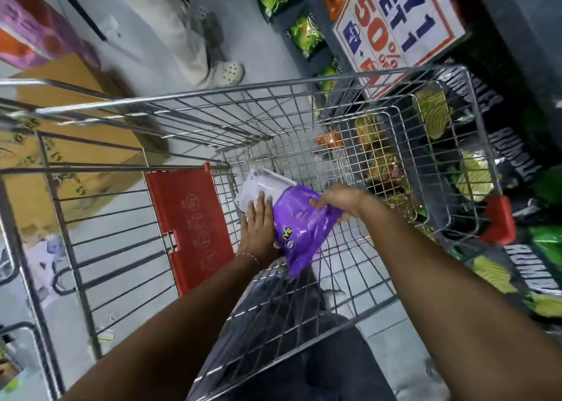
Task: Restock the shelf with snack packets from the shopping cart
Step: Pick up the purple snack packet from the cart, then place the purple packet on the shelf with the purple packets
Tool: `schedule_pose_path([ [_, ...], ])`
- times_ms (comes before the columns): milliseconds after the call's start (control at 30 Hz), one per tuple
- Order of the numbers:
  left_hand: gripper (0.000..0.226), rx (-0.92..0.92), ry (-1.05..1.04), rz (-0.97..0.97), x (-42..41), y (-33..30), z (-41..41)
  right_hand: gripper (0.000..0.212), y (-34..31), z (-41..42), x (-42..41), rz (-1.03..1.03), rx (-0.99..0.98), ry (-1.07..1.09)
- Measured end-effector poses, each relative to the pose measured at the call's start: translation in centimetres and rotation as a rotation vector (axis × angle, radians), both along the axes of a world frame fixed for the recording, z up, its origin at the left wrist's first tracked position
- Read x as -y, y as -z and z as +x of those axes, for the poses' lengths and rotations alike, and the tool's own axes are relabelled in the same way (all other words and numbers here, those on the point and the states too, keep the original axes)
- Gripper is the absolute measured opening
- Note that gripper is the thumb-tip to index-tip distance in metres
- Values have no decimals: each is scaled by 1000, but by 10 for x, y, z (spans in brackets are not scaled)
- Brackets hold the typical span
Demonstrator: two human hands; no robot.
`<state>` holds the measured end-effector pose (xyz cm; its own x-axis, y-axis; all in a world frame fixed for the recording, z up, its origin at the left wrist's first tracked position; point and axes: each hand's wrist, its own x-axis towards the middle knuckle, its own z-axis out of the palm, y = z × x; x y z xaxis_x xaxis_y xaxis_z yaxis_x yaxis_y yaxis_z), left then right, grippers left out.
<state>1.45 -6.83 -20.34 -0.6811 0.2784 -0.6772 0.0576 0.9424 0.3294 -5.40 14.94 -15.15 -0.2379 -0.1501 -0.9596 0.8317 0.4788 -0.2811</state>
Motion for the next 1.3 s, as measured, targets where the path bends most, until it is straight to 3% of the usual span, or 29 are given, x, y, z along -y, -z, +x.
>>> schedule_pose_path([
  [167, 128, -75, -210, 266, 11, -2, -10, 9, -33, -16, 9, -136, 84, 296],
  [267, 111, 4, -421, 325, 9, -11, -2, 6, -53, -15, 12, -232, 93, 468],
  [367, 71, 77, -404, 293, 1, -28, 9, 24, -72, -8, 8, -351, 95, 622],
  [433, 63, 69, -414, 343, -15, -55, 7, 35, -96, 0, -2, -422, 72, 740],
  [633, 45, 5, -462, 722, -88, -166, -18, 34, -211, 33, -47, -680, -157, 1009],
  [733, 26, -18, -487, 857, -111, -218, -28, 34, -277, 53, -67, -739, -371, 1104],
  [833, 56, -179, -478, 1157, -144, -278, -36, 35, -351, 75, -88, -794, -622, 1129],
  [900, 65, -150, -360, 1364, -163, -322, -33, 42, -399, 97, -101, -645, -871, 1076],
  [1000, 97, -159, -306, 1461, -167, -377, -34, 31, -443, 132, -113, -50, -1379, 948],
  [1067, 93, -225, -256, 1527, -173, -421, -30, 55, -460, 159, -121, 244, -1607, 759],
  [1167, 74, -244, -145, 1620, -187, -481, -28, 89, -479, 181, -127, 414, -1741, 513],
  [1300, 66, -245, 62, 1729, -207, -570, -19, 95, -515, 197, -134, 579, -1768, 647],
])
